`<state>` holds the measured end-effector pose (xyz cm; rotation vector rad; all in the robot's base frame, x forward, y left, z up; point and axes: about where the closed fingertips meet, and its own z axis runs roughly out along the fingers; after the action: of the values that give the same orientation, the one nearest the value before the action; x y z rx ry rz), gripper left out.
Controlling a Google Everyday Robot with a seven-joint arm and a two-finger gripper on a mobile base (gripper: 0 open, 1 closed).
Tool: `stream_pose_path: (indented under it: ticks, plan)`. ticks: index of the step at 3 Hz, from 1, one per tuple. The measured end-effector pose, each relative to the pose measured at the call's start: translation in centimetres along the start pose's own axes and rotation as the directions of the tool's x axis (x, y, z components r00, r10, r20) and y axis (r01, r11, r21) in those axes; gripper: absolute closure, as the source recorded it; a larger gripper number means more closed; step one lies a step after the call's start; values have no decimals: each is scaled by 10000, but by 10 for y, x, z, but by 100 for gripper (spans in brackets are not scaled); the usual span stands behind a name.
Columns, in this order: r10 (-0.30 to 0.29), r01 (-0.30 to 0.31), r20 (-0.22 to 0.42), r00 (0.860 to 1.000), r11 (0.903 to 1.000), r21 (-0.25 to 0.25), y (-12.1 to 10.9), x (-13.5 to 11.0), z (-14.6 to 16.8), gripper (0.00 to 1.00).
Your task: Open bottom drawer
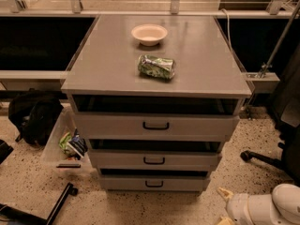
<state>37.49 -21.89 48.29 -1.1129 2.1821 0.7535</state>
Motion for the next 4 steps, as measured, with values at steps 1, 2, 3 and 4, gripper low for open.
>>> stream_pose_path:
  ticks: [1,2,3,4]
  plan:
    - [267,-202,-547,9981,9931,1158,-21,2,6,0]
    - [446,-287,-843,9954,9830,1813,-33,4,8,0]
    - [552,-323,-999,9935,9756,2170,-39,5,9,0]
    - [678,-356,-1172,9908,9657,2574,-46,6,9,0]
